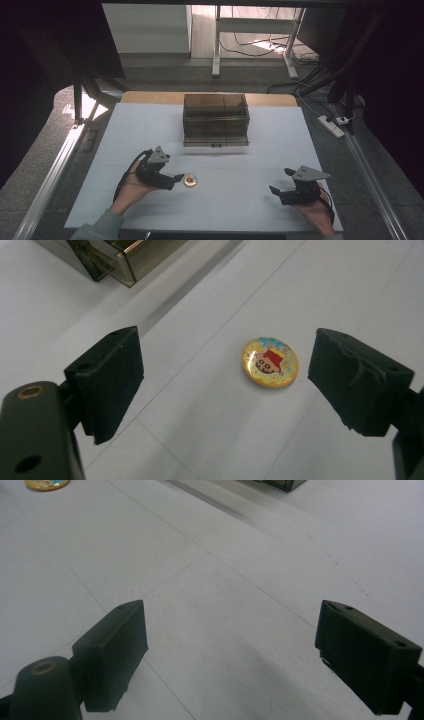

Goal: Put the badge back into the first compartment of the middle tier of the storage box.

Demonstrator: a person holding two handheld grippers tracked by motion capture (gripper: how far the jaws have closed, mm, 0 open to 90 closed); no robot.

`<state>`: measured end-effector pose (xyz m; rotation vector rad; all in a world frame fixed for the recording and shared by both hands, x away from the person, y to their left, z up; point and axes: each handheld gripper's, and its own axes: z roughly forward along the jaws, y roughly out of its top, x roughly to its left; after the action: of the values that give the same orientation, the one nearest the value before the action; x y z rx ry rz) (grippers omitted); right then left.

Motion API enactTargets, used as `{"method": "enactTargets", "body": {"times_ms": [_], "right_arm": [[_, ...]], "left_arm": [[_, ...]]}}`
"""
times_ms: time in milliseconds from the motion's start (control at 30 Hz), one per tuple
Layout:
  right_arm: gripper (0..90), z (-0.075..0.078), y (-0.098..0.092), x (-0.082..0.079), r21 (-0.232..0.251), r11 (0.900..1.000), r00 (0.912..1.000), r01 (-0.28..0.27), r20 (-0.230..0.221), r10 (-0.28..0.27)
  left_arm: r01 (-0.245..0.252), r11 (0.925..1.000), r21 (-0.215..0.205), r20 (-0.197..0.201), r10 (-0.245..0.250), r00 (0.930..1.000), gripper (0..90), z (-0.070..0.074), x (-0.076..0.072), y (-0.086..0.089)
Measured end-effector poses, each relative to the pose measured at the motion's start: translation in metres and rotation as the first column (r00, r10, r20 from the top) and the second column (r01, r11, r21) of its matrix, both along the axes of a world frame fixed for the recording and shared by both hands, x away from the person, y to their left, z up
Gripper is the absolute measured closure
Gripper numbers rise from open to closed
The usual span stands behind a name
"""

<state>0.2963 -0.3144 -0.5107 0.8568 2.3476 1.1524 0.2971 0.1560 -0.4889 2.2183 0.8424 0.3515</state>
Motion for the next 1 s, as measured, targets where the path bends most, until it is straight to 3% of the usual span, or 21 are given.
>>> {"method": "enactTargets", "body": {"times_ms": [1000], "right_arm": [[13.6, -0.001, 0.001, 0.000, -0.002, 1.000, 1.0000, -0.006, 0.001, 0.006]], "left_arm": [[0.092, 0.9951, 0.037, -0.042, -0.091, 0.9950, 14.6, -0.001, 0.017, -0.036]]}}
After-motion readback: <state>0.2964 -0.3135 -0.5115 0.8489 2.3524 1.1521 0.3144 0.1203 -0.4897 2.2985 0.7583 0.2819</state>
